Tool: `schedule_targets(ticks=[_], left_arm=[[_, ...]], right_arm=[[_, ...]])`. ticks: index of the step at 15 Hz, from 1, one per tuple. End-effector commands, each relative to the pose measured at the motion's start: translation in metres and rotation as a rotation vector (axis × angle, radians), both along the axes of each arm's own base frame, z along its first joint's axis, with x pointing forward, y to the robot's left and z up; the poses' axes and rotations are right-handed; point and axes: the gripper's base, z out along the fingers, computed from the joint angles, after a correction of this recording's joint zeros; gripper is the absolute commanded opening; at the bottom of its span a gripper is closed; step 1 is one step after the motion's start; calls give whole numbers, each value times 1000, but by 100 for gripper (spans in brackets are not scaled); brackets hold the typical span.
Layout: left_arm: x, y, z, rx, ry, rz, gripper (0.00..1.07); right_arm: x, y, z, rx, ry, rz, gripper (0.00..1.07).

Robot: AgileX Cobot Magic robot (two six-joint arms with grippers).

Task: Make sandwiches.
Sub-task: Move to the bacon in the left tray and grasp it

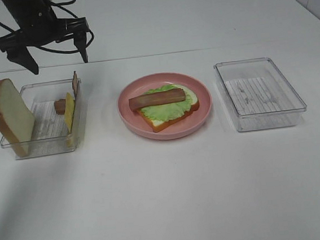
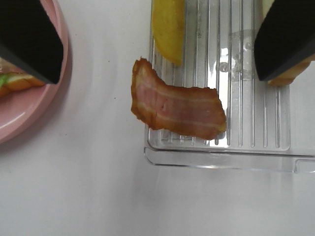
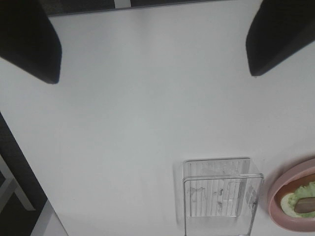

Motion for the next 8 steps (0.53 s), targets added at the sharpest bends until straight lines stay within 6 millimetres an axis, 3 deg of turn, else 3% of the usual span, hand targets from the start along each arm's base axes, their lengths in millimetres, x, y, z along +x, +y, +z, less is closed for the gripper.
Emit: schedule_targets(ticks=[1,8], left_arm=[[-2,-3,-14,12,70,-5,101],[9,-11,-39,-54,35,3,101]], right_arm=[[-3,0,-1,-13,-36,2,99],[-3,0,-1,-13,-36,2,99]])
